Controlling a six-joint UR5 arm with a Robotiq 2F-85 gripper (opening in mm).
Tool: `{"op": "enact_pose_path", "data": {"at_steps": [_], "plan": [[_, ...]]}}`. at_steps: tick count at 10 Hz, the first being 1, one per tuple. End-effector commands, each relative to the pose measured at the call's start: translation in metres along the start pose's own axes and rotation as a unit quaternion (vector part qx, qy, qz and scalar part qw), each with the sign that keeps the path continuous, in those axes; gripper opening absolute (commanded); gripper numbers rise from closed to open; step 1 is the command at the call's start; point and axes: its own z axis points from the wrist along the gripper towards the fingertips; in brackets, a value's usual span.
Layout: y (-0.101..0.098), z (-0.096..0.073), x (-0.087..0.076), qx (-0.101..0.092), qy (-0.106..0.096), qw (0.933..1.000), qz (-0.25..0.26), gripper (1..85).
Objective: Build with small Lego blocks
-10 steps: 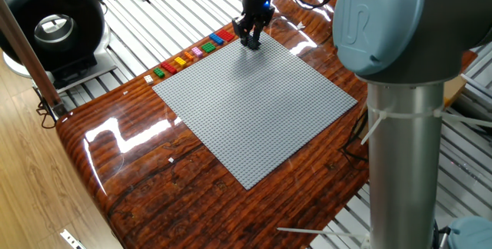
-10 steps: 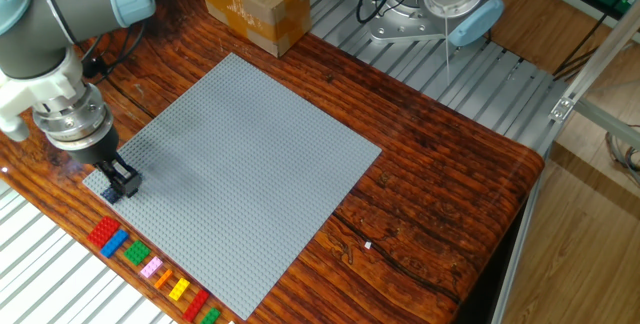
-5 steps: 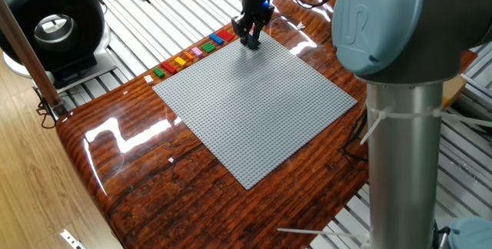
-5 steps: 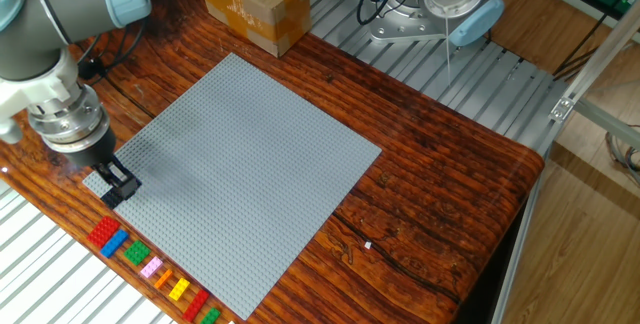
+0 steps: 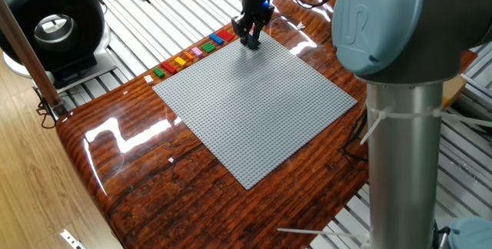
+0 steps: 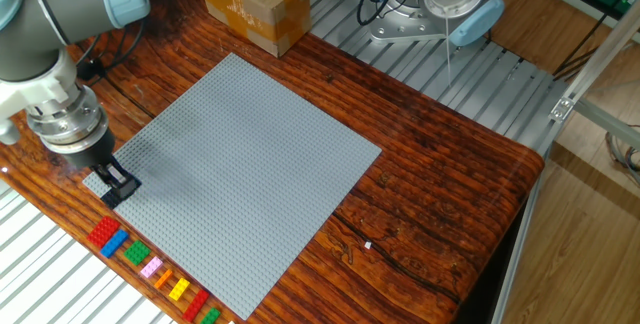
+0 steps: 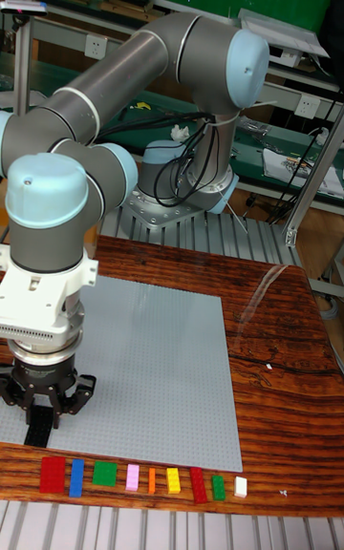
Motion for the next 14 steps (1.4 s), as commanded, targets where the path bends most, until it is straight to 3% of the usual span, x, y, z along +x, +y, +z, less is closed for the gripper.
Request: {"op": "enact_pose_path", "data": {"at_steps": [1,4,8,14], "plan": [[-0.004,-0.003,-0.004,0.007,-0.003,0.9998,0.019,25.3],[-0.006,-0.003,-0.007,0.010,-0.009,0.9997,0.019,22.7],[-0.010,-0.003,-0.014,0.018,-0.022,0.9992,0.029,11.0],[-0.002,-0.002,-0.019,0.019,-0.029,0.9972,0.067,5.7]]}}
